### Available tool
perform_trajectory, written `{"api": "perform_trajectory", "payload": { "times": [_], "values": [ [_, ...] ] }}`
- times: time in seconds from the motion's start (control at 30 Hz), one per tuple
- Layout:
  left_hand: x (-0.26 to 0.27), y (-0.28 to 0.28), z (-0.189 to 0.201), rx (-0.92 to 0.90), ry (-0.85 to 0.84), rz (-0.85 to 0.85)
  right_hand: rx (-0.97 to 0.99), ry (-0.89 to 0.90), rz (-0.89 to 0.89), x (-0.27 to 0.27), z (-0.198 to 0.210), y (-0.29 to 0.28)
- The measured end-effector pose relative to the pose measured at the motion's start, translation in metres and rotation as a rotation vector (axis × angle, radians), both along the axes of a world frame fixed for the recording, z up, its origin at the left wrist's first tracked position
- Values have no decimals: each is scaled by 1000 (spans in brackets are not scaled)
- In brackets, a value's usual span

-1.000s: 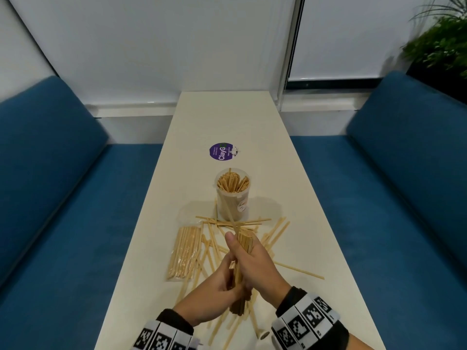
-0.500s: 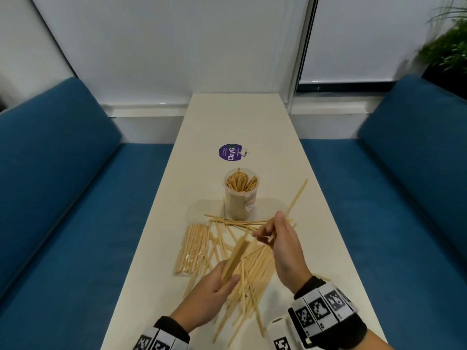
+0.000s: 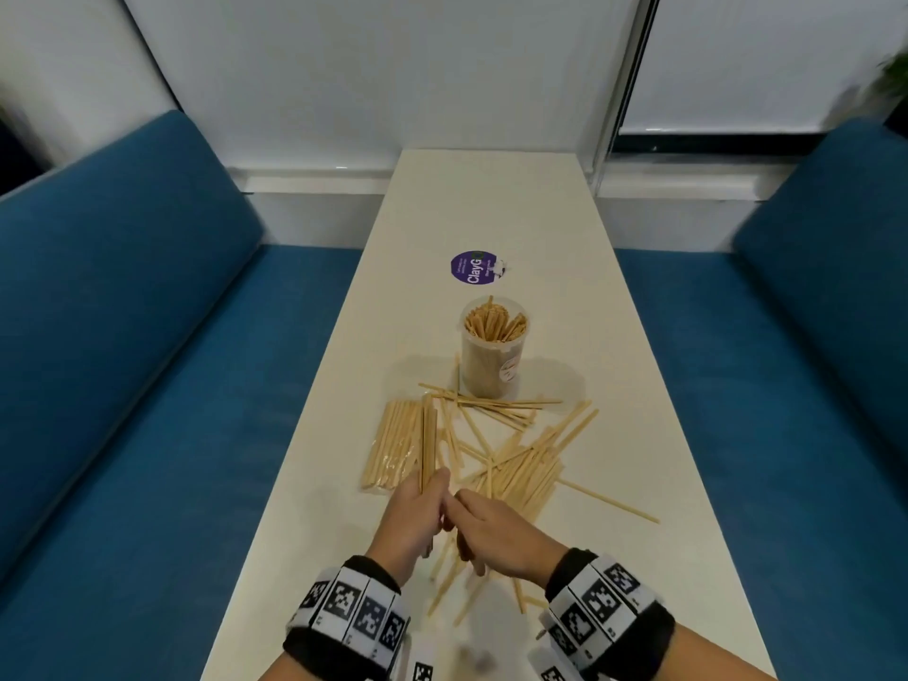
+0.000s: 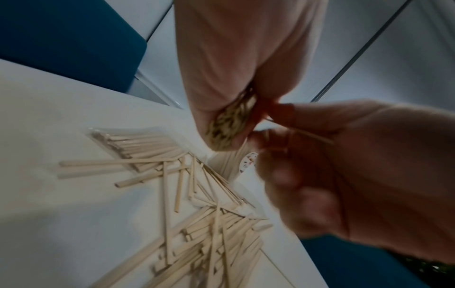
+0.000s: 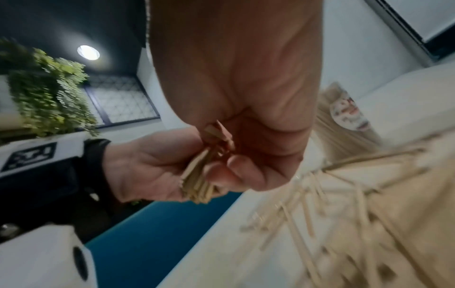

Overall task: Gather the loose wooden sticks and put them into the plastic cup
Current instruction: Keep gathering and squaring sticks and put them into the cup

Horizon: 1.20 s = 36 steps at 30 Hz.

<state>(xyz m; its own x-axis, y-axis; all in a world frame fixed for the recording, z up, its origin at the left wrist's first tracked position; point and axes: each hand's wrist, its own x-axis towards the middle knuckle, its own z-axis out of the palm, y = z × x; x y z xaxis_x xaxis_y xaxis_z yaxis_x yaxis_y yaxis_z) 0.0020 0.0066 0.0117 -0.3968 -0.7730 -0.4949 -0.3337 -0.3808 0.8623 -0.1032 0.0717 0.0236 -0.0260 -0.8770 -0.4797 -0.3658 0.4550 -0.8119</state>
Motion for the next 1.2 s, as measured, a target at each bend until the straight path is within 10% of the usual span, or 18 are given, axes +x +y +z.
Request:
{"api": "perform_trajectory", "payload": {
  "times": [0.2, 0.43, 0.87, 1.2],
  "values": [
    [23, -11, -8, 211, 114, 209, 14, 306, -357, -16, -39, 7],
    [37, -8, -7, 337, 325, 181, 272, 462, -348, -18, -80, 1],
    [9, -8, -18, 306, 164, 63, 361, 288, -286, -52, -62, 15],
    [-38, 0, 1, 132, 42, -201, 53, 152, -167, -33, -3, 31]
  ]
}}
